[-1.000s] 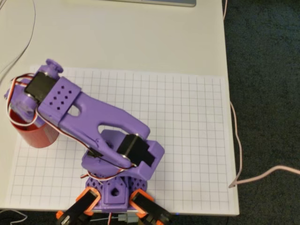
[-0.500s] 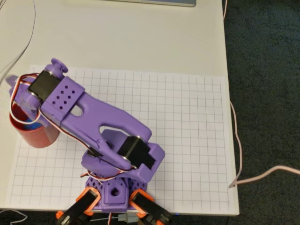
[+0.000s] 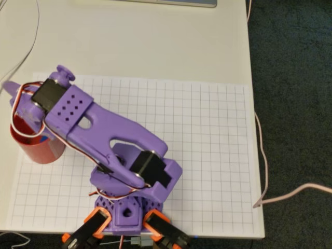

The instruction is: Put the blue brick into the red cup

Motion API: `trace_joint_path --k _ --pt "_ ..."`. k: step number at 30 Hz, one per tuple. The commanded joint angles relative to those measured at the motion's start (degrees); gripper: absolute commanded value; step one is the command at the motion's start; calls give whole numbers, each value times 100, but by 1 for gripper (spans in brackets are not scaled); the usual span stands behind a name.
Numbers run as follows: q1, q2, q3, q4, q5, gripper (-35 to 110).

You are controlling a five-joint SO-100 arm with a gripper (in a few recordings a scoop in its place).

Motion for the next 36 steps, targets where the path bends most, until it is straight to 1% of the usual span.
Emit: trace_joint_path --k 1,3,5,10,12,16,20,23,25,31,36 --pt "299 132 79 -114 -44 0" --pt "659 167 141 -369 -132 0" --pt "1327 185 193 -659 -229 0" --pt "3938 167 105 -1916 -334 0" --pt "4772 237 -62 -2355 -308 0" --pt "5660 905 -378 -2558 -185 0" --pt "5941 2232 -176 -2364 0 0" --pt "5915 3182 9 -2039 70 0" --pt "5836 3797 360 -2021 62 0" --pt "5344 5256 2364 -2276 9 0" --pt "5212 5396 3604 -2268 -141 0"
